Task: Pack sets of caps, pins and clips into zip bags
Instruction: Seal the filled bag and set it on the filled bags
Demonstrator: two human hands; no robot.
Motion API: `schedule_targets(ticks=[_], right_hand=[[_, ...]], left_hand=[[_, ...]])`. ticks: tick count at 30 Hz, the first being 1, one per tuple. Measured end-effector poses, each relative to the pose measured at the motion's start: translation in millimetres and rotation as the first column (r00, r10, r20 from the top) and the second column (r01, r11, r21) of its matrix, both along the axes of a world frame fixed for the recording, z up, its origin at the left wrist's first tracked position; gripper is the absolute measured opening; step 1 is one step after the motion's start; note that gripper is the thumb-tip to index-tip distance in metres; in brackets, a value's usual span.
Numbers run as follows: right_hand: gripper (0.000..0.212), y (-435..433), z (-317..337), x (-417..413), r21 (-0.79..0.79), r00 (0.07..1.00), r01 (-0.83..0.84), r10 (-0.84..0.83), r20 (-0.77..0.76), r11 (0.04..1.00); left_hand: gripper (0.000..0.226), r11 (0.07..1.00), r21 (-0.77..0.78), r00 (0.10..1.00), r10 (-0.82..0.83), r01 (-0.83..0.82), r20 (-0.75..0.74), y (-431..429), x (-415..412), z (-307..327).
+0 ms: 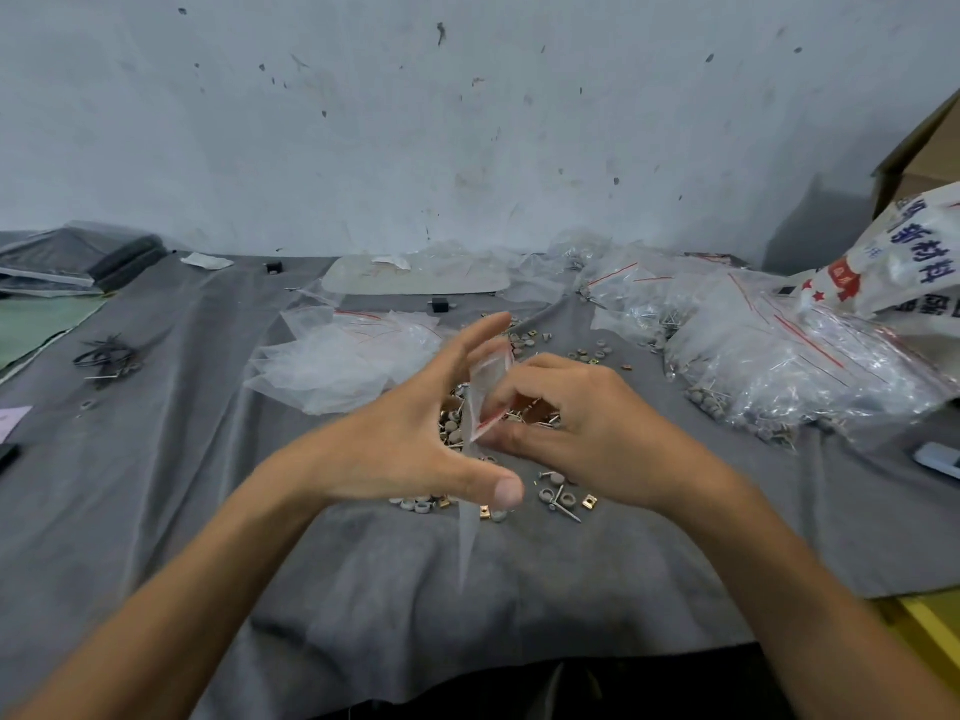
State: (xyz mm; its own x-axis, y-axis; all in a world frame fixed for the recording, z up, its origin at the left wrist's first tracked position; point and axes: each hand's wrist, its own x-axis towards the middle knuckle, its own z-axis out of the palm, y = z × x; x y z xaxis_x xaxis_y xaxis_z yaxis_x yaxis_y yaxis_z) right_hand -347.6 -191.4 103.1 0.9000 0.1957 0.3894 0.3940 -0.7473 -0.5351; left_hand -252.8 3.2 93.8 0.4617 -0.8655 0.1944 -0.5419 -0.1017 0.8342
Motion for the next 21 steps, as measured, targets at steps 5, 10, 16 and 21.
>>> schedule_targets(ticks=[5,10,16,21], right_hand=[[0.015,-3,31,-15,-0.02,0.994,-0.045,0.042,-0.101,0.999],[0.03,-17,54,-12,0.021,0.996,-0.039,0.041,-0.081,0.999],[0.017,-21,40,-5,0.396,0.999,-0.021,0.035,-0.028,0.918],[0.014,-25,21,3,0.672,1.0,0.029,-0.015,-0.026,0.74]], left_hand=[[0.097,0.976,-0.214,0.978,-0.011,-0.035,-0.21,-5,0,8],[0.084,0.918,-0.349,0.954,0.084,-0.186,-0.288,-15,1,15],[0.12,0.938,-0.344,0.884,-0.125,-0.043,-0.451,-22,-7,2],[0.1,0.974,-0.225,0.877,-0.086,-0.026,-0.472,-31,-12,-25]])
